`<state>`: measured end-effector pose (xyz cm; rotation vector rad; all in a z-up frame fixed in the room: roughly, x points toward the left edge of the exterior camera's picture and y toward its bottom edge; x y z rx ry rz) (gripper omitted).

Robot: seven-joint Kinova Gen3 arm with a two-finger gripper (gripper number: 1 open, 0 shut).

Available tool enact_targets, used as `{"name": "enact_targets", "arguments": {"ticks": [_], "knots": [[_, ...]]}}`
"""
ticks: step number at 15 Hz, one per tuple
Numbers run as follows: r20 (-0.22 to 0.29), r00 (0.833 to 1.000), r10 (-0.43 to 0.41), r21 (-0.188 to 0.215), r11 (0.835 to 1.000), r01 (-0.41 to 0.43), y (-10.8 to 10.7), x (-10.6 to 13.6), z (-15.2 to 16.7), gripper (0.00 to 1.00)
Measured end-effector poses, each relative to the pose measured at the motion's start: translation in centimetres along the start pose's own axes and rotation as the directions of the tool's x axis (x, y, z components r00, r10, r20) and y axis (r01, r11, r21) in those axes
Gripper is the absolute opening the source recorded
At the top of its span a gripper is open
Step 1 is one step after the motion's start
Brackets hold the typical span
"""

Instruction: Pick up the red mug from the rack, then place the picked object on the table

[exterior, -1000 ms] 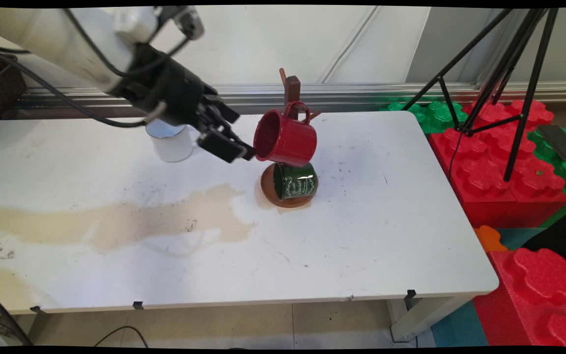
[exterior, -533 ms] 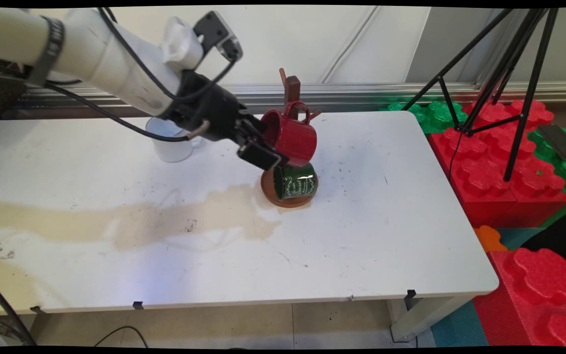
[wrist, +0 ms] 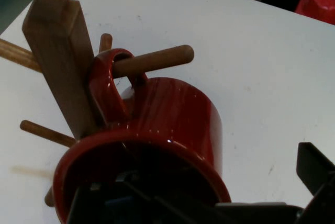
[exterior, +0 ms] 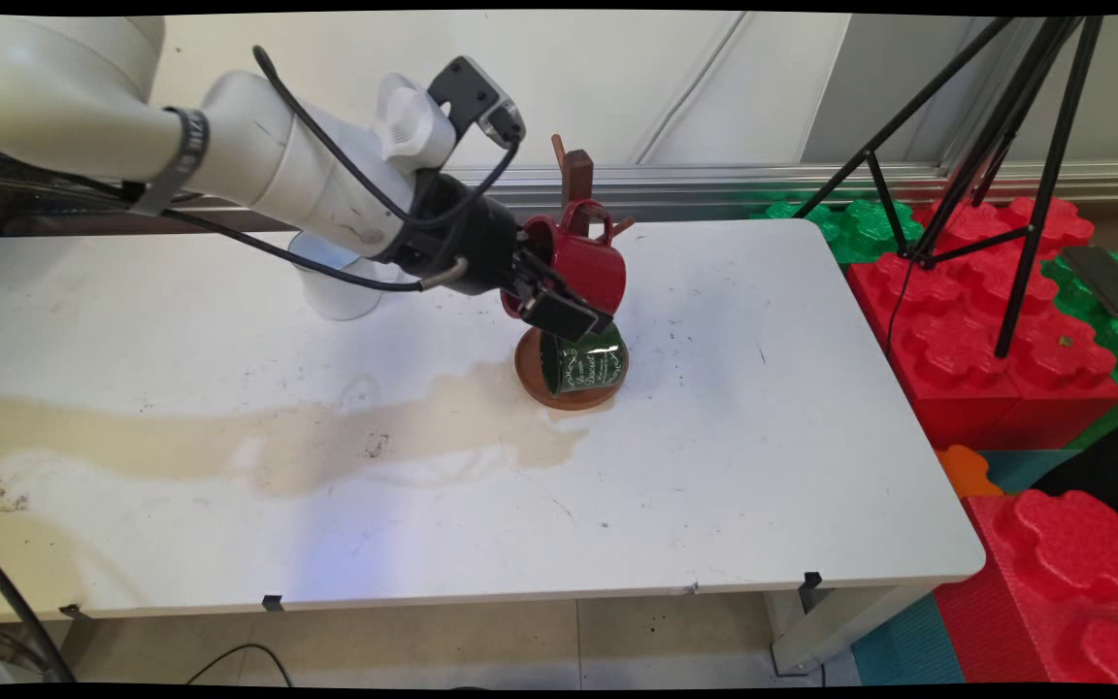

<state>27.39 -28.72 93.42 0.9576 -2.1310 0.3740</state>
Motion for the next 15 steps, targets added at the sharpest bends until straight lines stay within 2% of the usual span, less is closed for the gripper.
{"name": "enact_targets", "arguments": {"ticks": [3, 4, 15], "knots": [[-0.011, 1.000, -0.013, 0.005, 1.000, 0.014, 0.07, -0.17, 0.73, 1.00], [-0.015, 1.000, -0.017, 0.006, 1.000, 0.017, 0.11, -0.23, 0.91, 0.00], [-0.047, 0.997, -0.065, 0.029, 0.997, 0.067, 0.50, -0.89, 0.47, 0.00]]}}
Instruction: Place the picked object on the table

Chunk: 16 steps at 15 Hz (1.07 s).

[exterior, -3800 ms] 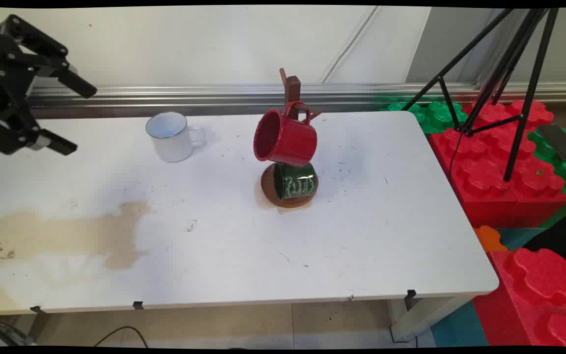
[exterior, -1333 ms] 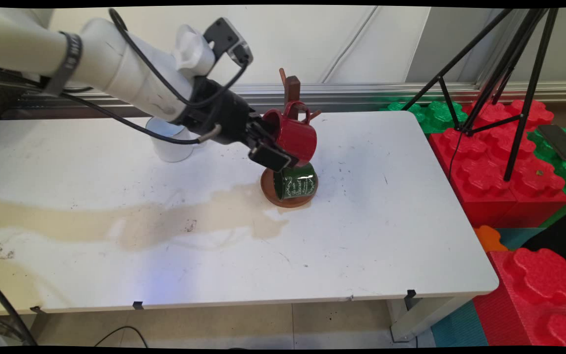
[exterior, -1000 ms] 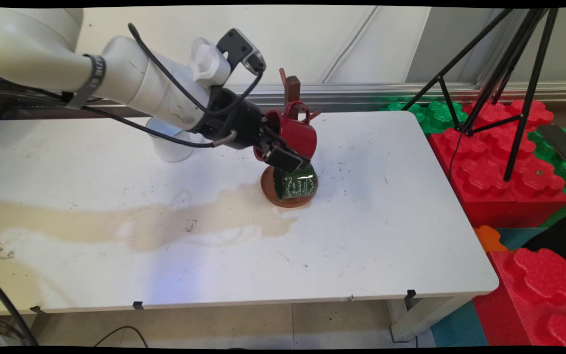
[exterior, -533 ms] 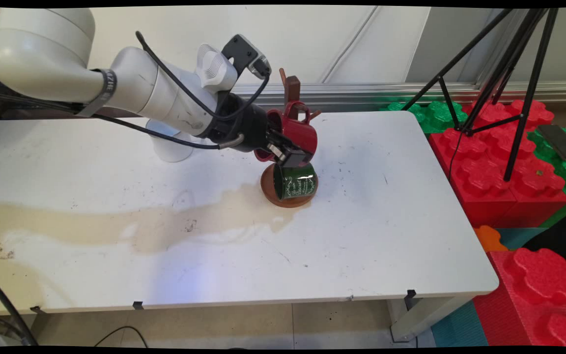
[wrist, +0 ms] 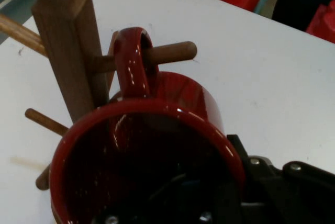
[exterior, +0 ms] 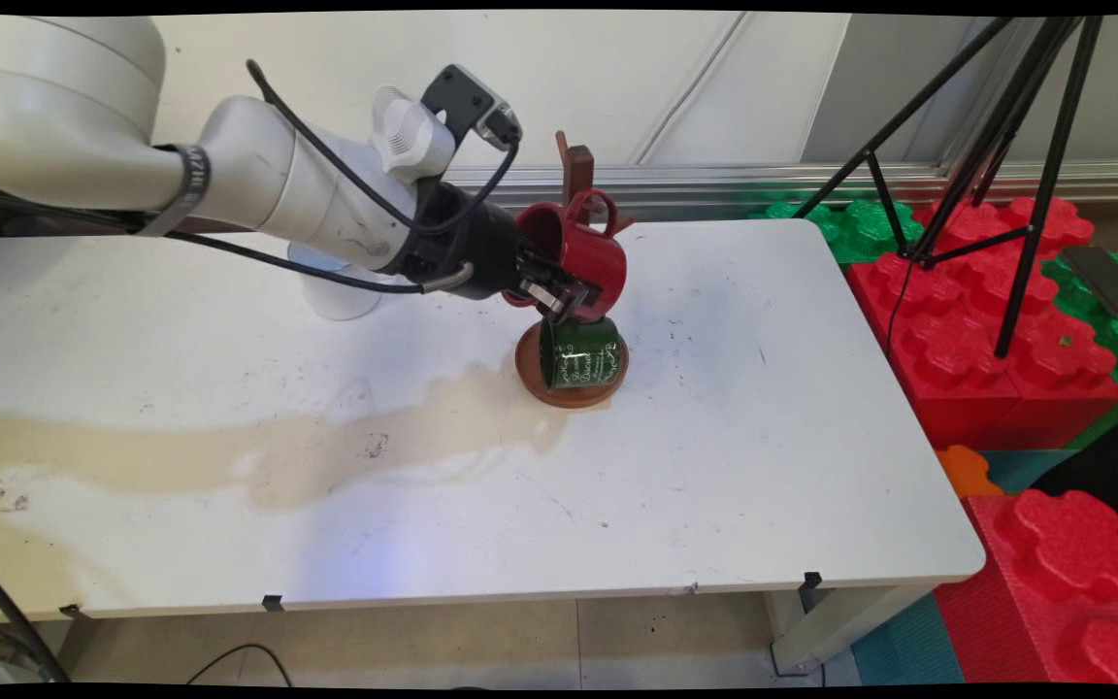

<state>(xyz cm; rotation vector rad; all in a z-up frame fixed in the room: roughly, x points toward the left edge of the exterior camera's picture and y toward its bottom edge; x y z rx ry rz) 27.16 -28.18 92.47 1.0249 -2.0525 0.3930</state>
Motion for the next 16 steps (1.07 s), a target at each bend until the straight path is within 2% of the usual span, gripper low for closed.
{"name": "enact_targets", "arguments": {"ticks": [4, 8, 12, 16], "knots": [[-0.020, 1.000, -0.014, -0.006, 1.000, 0.014, 0.3, 0.0, -0.7, 0.00], [-0.027, 1.000, 0.006, -0.028, 1.000, -0.006, 0.8, -0.1, -1.4, 0.00], [-0.034, 0.998, 0.045, -0.080, 0.996, -0.048, 1.9, -0.2, -2.4, 0.00], [-0.047, 0.993, 0.109, -0.146, 0.983, -0.115, 3.3, -0.1, -3.8, 0.00]]}}
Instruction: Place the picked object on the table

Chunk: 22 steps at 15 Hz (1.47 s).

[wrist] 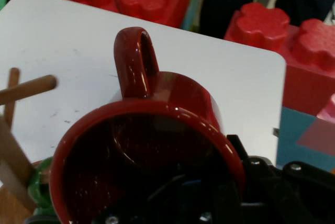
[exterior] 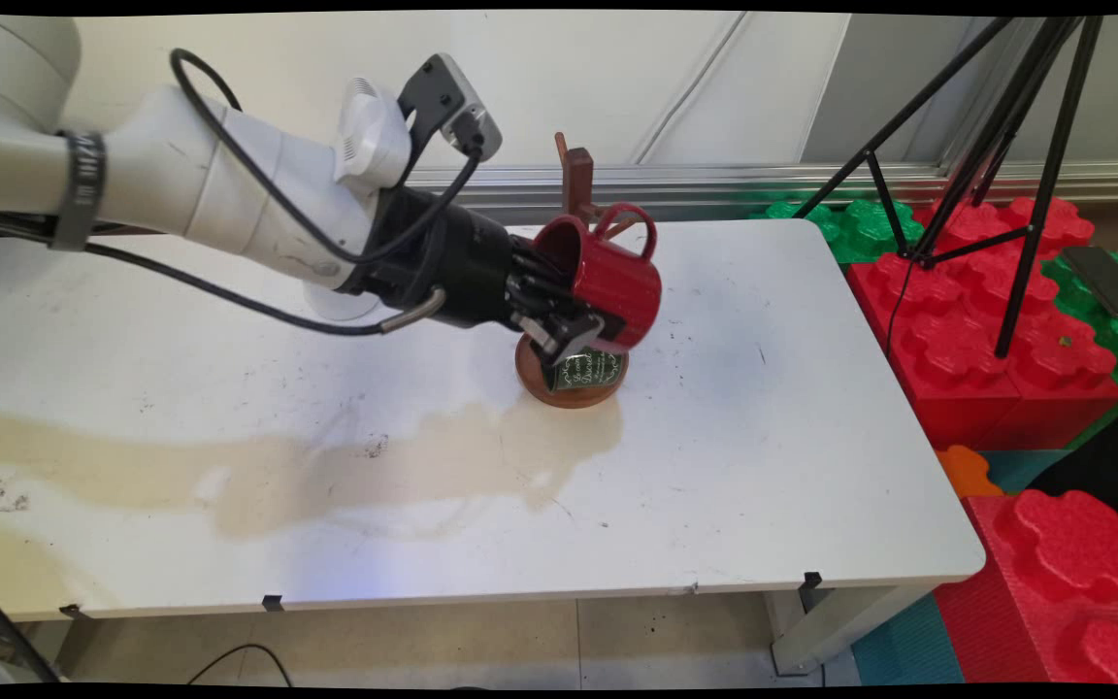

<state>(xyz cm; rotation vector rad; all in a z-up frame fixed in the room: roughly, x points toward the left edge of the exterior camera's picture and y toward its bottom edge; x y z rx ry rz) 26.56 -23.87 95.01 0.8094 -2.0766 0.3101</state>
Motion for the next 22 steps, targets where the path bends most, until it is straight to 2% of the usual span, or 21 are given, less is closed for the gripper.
{"name": "enact_targets", "arguments": {"ticks": [2, 4, 8, 11, 14, 17, 20, 22], "knots": [[0.013, 0.999, 0.046, -0.027, 0.999, -0.045, 0.7, 0.1, -1.0, 0.00], [0.037, 0.995, 0.091, -0.037, 0.995, -0.090, 1.0, 0.1, -2.3, 0.00], [0.092, 0.984, 0.154, -0.040, 0.988, -0.151, 1.3, 0.2, -4.9, 0.00], [0.155, 0.965, 0.212, -0.033, 0.977, -0.209, 1.5, 0.4, -8.2, 0.00], [0.207, 0.944, 0.258, -0.003, 0.965, -0.263, 1.6, 0.6, -10.9, 0.00], [0.296, 0.911, 0.289, 0.068, 0.945, -0.321, 0.6, 0.7, -13.3, 0.00], [0.384, 0.876, 0.292, 0.131, 0.922, -0.364, -1.1, 0.6, -13.6, 0.00], [0.426, 0.857, 0.290, 0.146, 0.913, -0.381, -2.1, 0.4, -13.2, 0.00]]}}
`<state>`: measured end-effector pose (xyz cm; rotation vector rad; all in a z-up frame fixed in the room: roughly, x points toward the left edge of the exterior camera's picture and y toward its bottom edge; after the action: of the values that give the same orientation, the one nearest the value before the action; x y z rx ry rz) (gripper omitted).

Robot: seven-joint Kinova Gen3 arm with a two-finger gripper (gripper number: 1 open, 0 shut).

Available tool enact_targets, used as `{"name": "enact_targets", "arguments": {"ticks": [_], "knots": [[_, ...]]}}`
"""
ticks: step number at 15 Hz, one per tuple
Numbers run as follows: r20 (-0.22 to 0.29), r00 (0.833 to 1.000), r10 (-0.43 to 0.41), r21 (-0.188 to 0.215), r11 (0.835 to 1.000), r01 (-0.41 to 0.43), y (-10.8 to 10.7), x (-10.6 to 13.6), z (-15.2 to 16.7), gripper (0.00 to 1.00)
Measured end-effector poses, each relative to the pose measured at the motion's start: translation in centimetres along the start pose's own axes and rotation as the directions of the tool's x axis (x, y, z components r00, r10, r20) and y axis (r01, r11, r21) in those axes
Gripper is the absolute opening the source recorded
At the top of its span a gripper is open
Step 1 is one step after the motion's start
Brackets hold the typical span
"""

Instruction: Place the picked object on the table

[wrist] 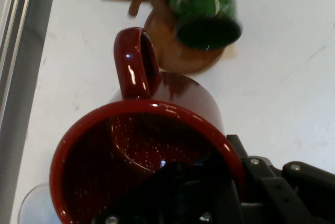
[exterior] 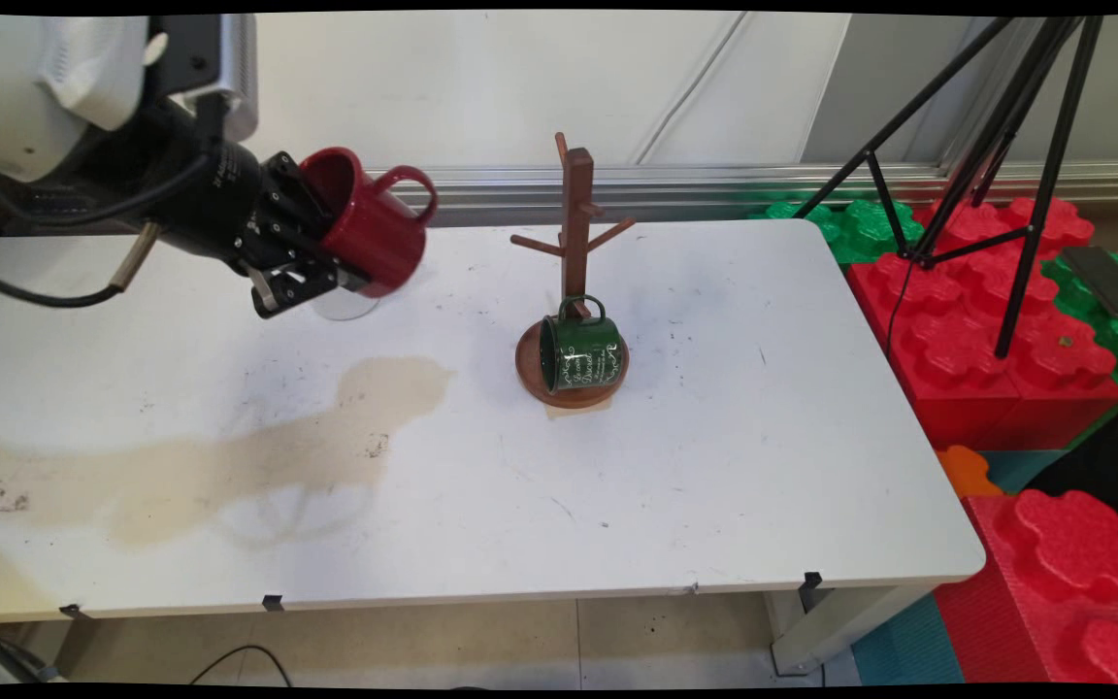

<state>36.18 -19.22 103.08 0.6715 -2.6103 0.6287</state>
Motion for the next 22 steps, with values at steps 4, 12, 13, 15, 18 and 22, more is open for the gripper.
{"name": "enact_targets", "arguments": {"ticks": [4, 12, 13, 15, 18, 22], "knots": [[0.090, 0.995, 0.043, 0.020, 0.999, -0.045, -1.9, -0.3, 2.6, 0.00], [0.250, 0.965, 0.074, 0.001, 0.997, -0.077, -5.0, 0.1, 9.2, 0.00], [0.264, 0.962, 0.074, -0.001, 0.997, -0.076, -5.3, 0.1, 9.9, 0.00], [0.309, 0.948, 0.074, -0.012, 0.997, -0.074, -6.1, 0.1, 12.0, 0.00], [0.357, 0.931, 0.079, -0.031, 0.997, -0.073, -6.9, 0.0, 14.6, 0.00], [0.419, 0.904, 0.080, -0.069, 0.996, -0.056, -8.2, -0.2, 19.1, 0.00]]}}
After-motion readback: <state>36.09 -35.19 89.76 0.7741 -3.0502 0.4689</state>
